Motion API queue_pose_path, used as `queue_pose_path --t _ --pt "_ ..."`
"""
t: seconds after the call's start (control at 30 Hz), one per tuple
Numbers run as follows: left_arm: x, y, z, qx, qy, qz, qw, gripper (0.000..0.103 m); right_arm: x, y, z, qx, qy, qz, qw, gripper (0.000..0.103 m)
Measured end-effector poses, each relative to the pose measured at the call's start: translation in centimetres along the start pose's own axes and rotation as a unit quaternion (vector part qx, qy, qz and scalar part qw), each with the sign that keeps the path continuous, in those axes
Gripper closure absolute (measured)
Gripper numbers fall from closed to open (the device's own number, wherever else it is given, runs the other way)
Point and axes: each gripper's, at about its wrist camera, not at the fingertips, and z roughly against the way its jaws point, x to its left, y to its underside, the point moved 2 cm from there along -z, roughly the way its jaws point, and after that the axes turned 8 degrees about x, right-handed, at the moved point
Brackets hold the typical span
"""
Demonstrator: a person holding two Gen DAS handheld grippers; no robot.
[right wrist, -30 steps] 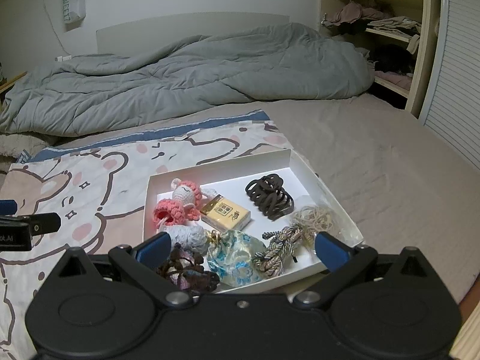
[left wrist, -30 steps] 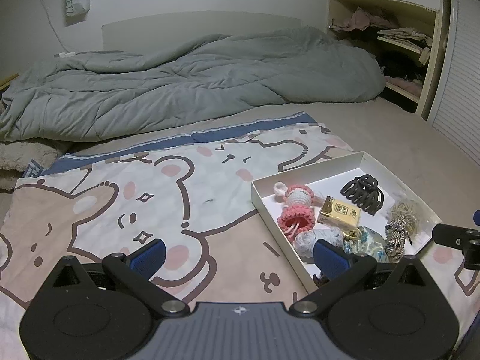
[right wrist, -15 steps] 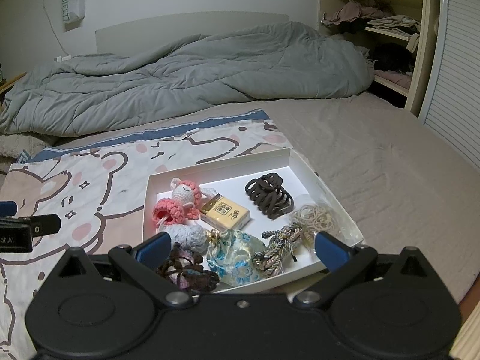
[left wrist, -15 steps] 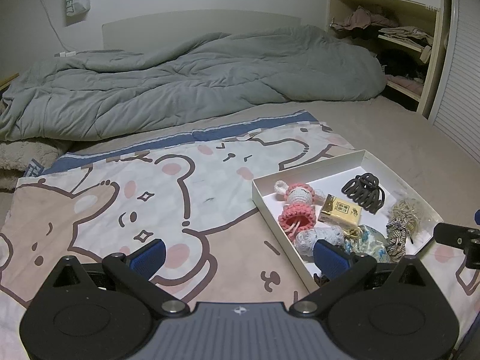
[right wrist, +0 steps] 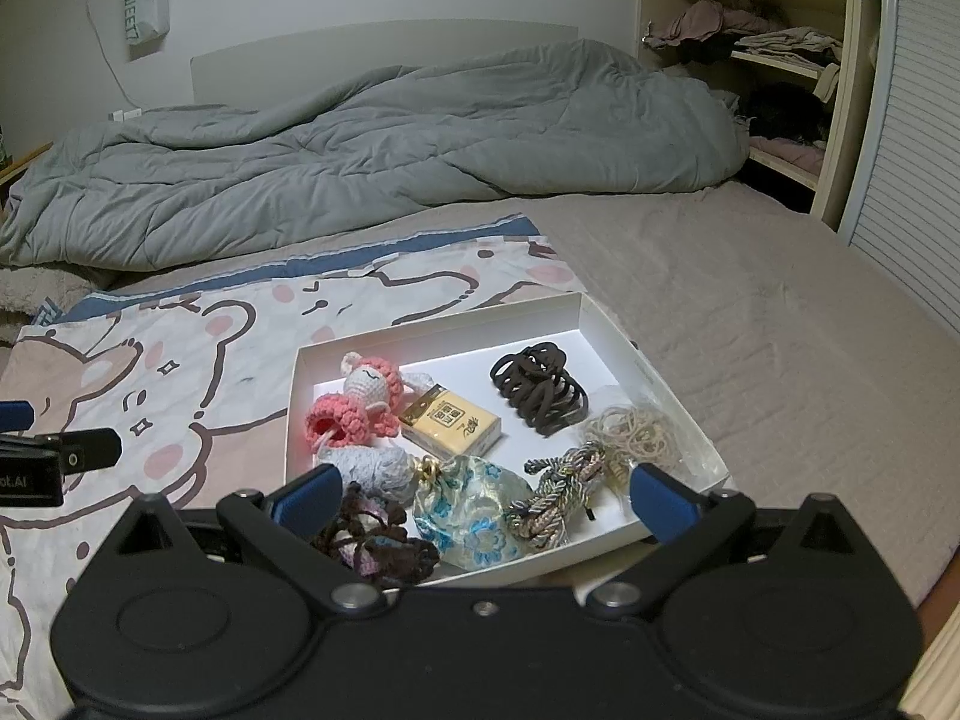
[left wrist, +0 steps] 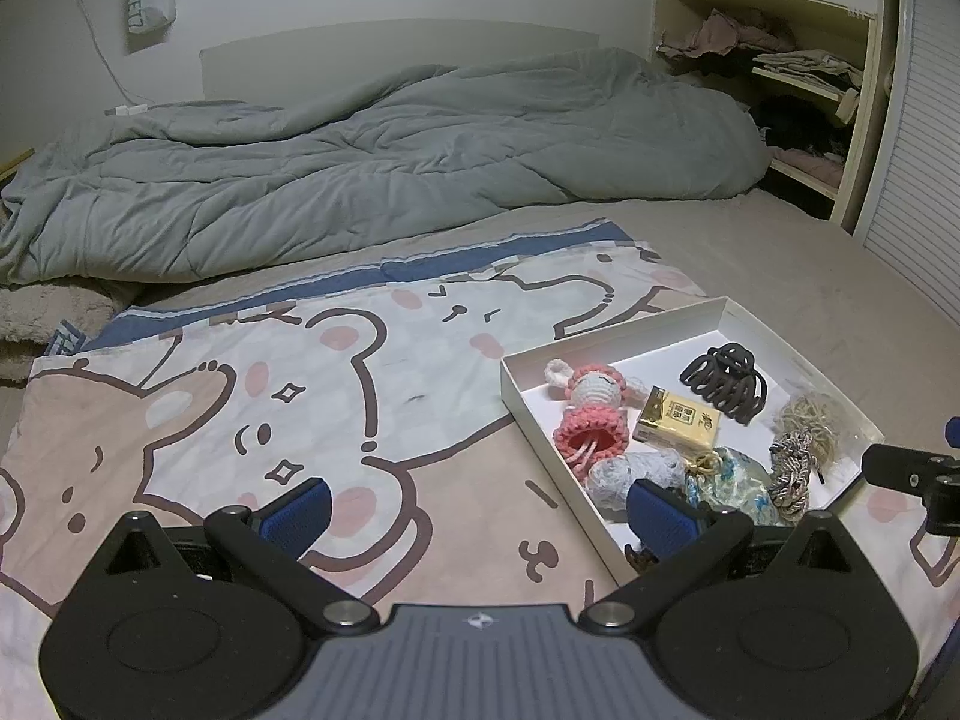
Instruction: Organize objects
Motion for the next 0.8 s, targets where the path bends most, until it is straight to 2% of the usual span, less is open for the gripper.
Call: queue_pose_path --t 0.8 --pt "-0.22 0.0 0.05 0.002 0.004 -0.002 1.0 0.0 -0.05 -0.09 -0.05 0.0 -0.001 0.0 1.0 0.0"
